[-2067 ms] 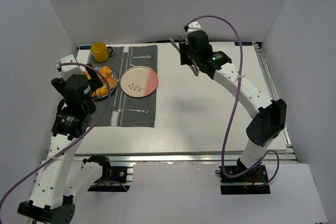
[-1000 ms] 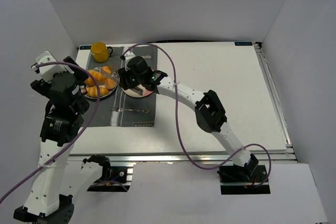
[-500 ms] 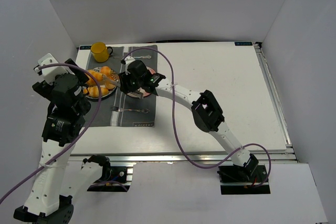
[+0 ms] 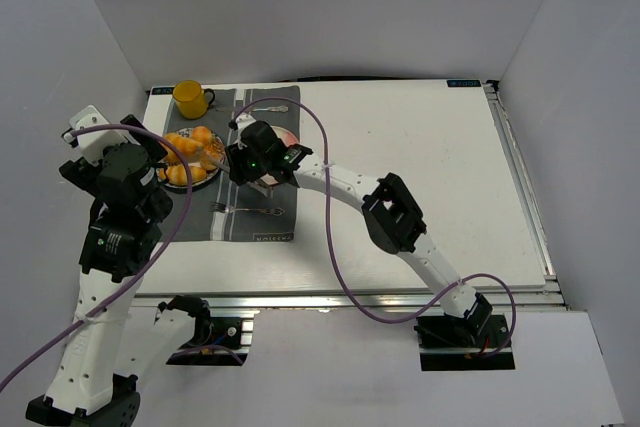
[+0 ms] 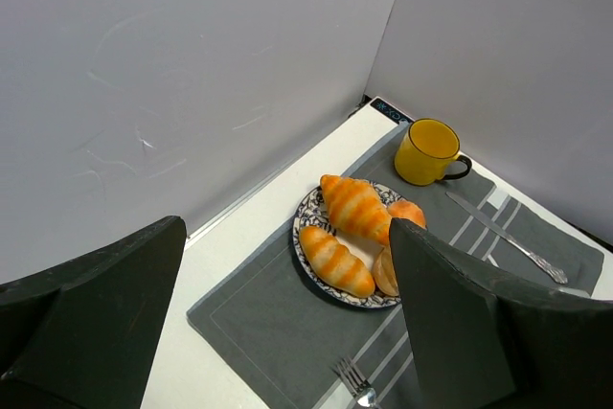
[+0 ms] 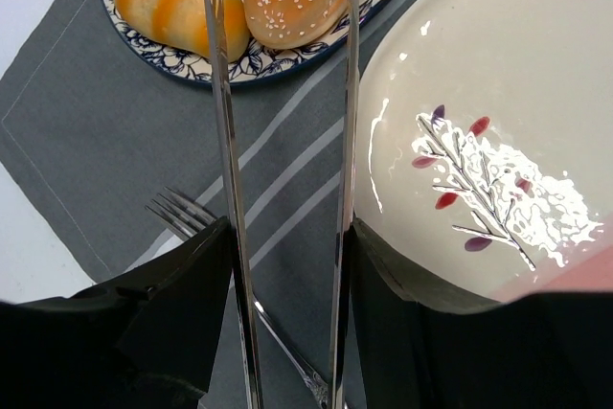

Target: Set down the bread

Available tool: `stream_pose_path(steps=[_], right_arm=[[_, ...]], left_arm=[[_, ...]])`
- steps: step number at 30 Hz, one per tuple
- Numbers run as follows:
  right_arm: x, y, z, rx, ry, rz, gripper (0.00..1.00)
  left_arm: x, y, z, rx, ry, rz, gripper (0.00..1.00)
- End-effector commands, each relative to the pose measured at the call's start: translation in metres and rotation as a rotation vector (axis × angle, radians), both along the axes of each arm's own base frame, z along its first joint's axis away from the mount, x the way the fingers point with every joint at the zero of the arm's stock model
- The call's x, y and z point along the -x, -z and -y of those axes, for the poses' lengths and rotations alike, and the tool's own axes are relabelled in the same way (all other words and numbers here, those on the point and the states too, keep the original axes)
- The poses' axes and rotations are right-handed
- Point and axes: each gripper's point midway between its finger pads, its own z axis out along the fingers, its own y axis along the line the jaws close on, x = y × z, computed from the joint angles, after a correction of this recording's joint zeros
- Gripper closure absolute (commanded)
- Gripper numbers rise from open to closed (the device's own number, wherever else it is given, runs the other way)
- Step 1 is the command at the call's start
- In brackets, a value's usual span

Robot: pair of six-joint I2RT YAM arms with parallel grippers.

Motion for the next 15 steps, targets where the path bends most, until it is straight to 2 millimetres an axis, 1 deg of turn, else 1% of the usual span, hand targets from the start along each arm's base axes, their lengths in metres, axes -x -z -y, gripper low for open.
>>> stream_pose_path(steps=[1,6,12,15], right_arm=[[-0.0052,-0.0044,0.0000,0.010,0.020,0.043,0.44],[-0.0061,0.0012,0.0057,0.045,0.034,0.048,0.43],[-0.0053,-0.0001,0.0049,0.043,0.031,0.050,0.43],[-0.0038,0.0001,0.0034,0.039,0.019,0.046,0.55]], left_arm=[[0.0040,0.0012,-0.0025,-0.008,-0.014,-0.006,0.02],[0.0042,0.0014,-0.0027,-0.009,-0.017,-0.006,0.02],[0.0043,0.0025,-0.0034,-0.010,-0.022,-0.009,0.02],[0.0042,0.0033,-0.0034,-0.012,-0.023,-0.011,0.02]])
